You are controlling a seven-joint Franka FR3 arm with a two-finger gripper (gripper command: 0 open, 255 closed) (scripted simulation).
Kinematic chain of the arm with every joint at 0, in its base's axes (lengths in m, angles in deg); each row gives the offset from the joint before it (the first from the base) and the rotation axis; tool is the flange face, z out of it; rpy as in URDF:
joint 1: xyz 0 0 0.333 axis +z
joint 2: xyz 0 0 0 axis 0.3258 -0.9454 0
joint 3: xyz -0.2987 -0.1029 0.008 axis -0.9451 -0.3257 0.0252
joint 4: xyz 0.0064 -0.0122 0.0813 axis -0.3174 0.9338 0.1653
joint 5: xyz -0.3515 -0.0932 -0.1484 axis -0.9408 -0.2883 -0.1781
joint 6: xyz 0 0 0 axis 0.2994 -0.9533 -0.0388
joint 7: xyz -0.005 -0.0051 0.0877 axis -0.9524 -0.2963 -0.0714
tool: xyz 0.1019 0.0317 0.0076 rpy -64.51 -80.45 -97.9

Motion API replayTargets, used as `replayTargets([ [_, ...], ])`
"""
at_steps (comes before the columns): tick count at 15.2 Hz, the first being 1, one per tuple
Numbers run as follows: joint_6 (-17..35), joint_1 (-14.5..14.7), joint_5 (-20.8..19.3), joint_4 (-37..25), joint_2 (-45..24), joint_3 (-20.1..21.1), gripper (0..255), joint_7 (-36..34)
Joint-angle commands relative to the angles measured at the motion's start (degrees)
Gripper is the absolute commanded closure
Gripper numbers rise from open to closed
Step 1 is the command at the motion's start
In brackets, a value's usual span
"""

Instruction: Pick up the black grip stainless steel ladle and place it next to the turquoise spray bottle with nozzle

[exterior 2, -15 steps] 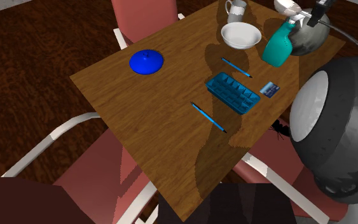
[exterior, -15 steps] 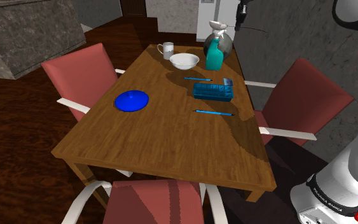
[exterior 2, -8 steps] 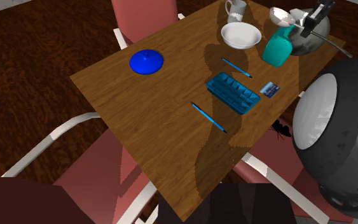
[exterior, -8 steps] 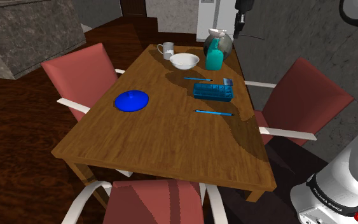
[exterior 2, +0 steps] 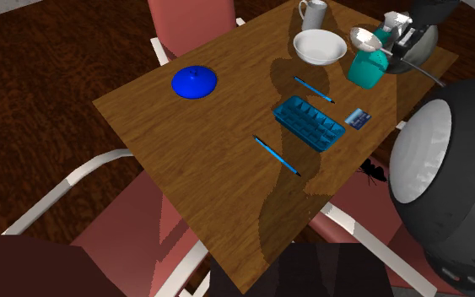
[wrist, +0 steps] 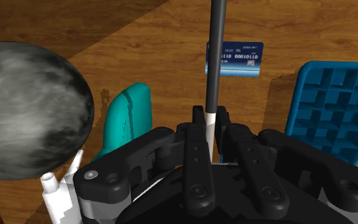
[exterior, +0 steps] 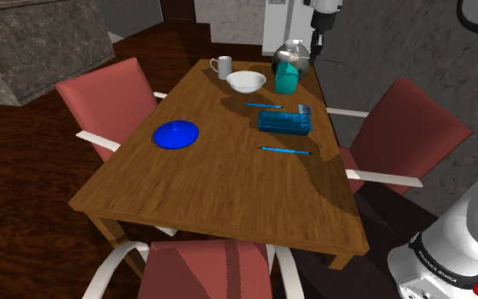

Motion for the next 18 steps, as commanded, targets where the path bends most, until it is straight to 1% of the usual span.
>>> replayTargets([
  [1,1.39,0.03,0.07,1.24,-0.12,0.03,255,0.04],
  [18,13.67,0.10,1.14,11.47,-2.33,0.52,255,0.58],
])
